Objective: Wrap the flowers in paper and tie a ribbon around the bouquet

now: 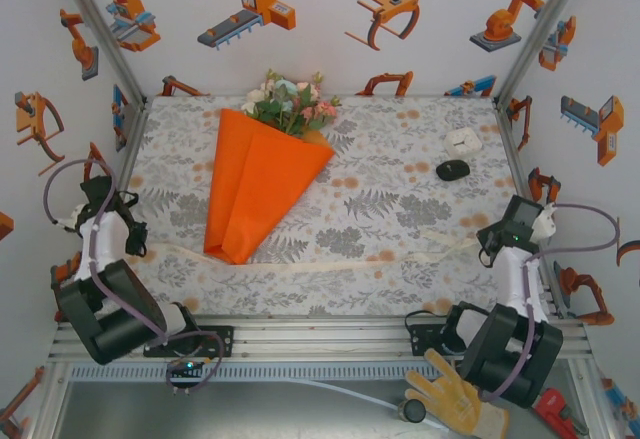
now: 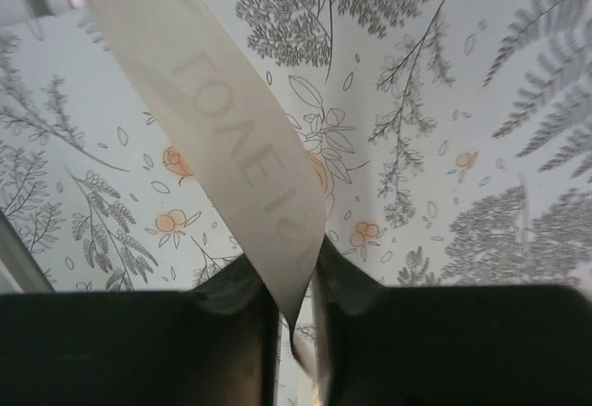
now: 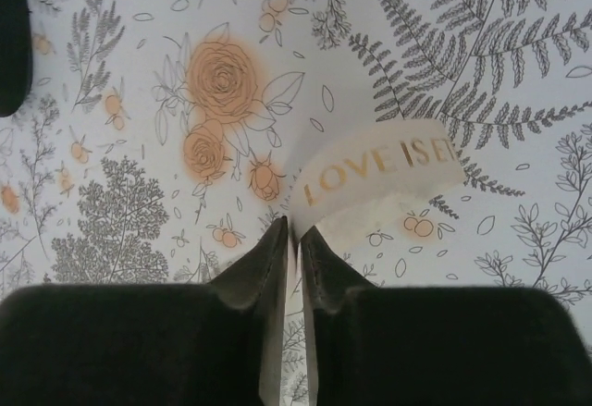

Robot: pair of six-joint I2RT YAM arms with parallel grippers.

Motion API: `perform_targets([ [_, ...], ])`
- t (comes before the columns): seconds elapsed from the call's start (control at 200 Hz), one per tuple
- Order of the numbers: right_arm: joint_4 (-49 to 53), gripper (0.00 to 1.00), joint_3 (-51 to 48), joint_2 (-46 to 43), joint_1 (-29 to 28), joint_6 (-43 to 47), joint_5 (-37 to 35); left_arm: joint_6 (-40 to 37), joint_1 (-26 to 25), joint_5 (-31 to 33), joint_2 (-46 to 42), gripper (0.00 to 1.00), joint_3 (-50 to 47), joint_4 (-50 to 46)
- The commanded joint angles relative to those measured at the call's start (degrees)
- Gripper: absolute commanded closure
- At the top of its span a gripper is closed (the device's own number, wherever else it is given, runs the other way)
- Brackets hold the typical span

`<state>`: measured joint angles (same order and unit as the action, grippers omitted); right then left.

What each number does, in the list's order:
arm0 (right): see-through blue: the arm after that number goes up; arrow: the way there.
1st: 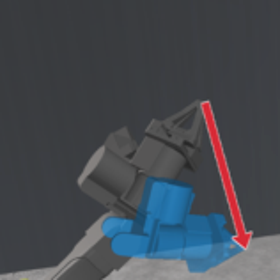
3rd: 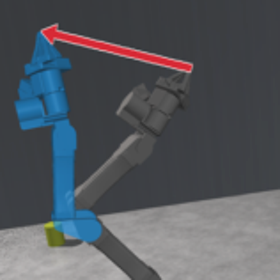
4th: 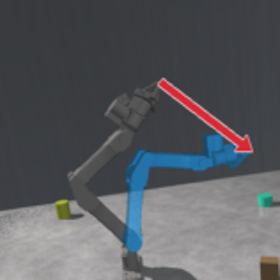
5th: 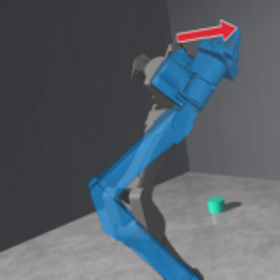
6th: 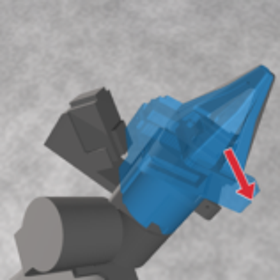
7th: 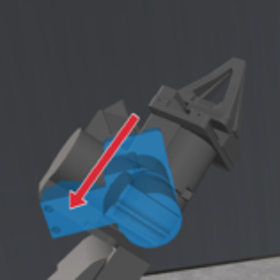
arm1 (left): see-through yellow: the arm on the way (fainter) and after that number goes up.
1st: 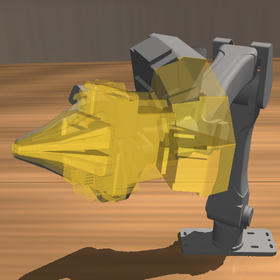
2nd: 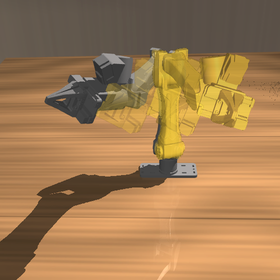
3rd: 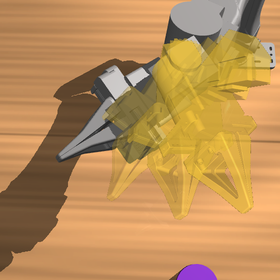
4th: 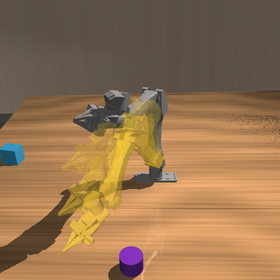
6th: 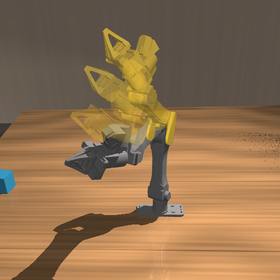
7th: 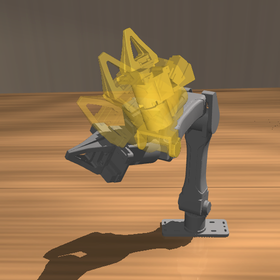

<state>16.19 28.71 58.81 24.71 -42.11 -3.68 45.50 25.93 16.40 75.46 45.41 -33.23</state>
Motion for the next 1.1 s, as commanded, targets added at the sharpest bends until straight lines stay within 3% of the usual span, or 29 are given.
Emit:
perform_targets([
  [0.0, 1.0, 0.65, 1.8, 0.2, 0.3, 1.1, 3.6, 0.2, 0.1, -3.5, 5.6, 0.57, 2.5, -1.8],
  [0.065, 3.3, 0.49, 4.2, -1.3, 0.3, 2.8, 8.1, 0.1, 0.1, -2.7, 5.4, 0.49, 2.9, -2.1],
  [0.1, 4.6, 0.32, 5.2, -2.5, 0.3, 3.3, 10.3, 0.1, 0.1, -2.3, 4.3, 0.47, 2.7, -1.8],
  [0.125, 5.6, 0.26, 5.9, -3.7, 0.3, 3.4, 11.4, 0.0, 0.1, -2.0, 3.3, 0.44, 2.6, -1.5],
  [0.14, 6.5, 0.12, 6.4, -4.3, 0.3, 3.4, 11.9, 0.0, 0.1, -2.0, 2.6, 0.42, 2.6, -1.5],
  [0.165, 7.5, 0.07, 7.1, -5.5, 0.3, 3.5, 12.9, 0.0, 0.1, -1.7, 1.3, 0.37, 2.6, -1.4],
  [0.305, 10.6, 0.08, 10.1, -12.2, 0.3, 2.2, 20.0, -1.6, 0.2, -4.0, -6.0, 0.06, 5.3, -3.1],
  [0.4, 12.8, 0.10, 13.5, -14.2, 0.0, 1.0, 23.1, -3.2, 0.0, -10.3, -10.3, 0.00, 7.2, -3.7],
  [0.506, 16.4, 0.13, 18.9, -13.6, -2.2, -0.2, 25.0, -6.0, -0.9, -16.7, -12.5, 0.02, 10.8, -6.1],
  [0.586, 14.0, 0.16, 21.8, -11.4, -10.5, -0.2, 28.0, -14.7, -5.3, -30.1, -11.9, 0.03, 13.8, -3.4],
  [0.636, 11.6, 0.16, 23.9, -8.6, -19.4, 0.1, 28.4, -20.1, -10.0, -39.2, -9.9, 0.03, 16.2, -0.5],
  [0.681, 8.2, 0.16, 25.2, -5.5, -27.7, 0.1, 27.7, -23.7, -14.9, -43.2, -7.0, 0.03, 18.8, 1.1],
  [0.796, -0.7, 0.14, 28.9, 6.3, -45.8, -0.3, 21.9, -31.9, -22.5, -43.1, 4.5, 0.03, 27.5, 0.4],
  [0.916, -11.4, 0.13, 32.6, 21.7, -56.0, -4.4, 20.9, -36.8, -24.9, -49.5, 15.9, 0.03, 35.2, -3.2],
  [1.091, -21.3, 0.14, 41.0, 42.4, -63.9, -8.5, 20.3, -42.4, -29.2, -33.2, 22.1, 0.03, 35.0, -0.9],
])
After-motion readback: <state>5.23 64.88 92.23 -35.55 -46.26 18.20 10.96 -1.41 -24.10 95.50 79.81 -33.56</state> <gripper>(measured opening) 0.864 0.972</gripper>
